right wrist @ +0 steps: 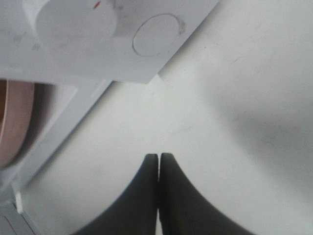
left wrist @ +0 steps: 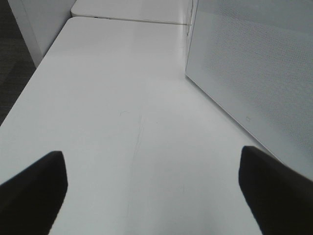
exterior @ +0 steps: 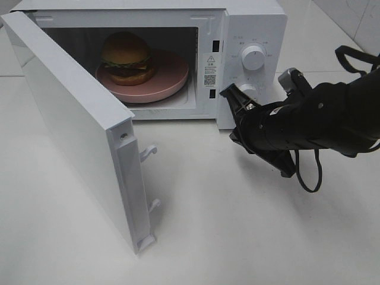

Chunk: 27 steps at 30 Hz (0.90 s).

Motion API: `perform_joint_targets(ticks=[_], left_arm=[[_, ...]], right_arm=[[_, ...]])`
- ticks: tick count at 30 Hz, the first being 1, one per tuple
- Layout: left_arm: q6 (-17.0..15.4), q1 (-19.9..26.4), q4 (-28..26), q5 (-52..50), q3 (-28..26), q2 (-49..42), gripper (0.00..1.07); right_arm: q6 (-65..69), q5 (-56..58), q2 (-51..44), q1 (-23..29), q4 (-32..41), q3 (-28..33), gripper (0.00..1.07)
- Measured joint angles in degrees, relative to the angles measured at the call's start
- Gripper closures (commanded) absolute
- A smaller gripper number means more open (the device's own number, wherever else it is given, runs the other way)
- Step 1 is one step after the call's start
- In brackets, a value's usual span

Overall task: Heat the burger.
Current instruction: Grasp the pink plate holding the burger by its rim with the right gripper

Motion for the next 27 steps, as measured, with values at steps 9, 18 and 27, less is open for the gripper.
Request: perform_joint_targets(ticks=[9, 18, 27], left_arm=[[0.0, 0.0, 0.0, 0.0, 0.0, 0.0, 0.2], [0.0, 0.0, 0.0, 0.0, 0.0, 0.0, 0.2], [0.0, 0.0, 0.0, 0.0, 0.0, 0.0, 0.2]], right_arm=[[-23.4, 14.7, -3.8, -2.4, -0.1, 0.1, 1.07], [-41.4, 29.9, -6.8, -4.1, -4.7, 0.1, 1.07], [-50.9, 44.0, -8.7, -4.1, -15.0, -3.2, 1.07]])
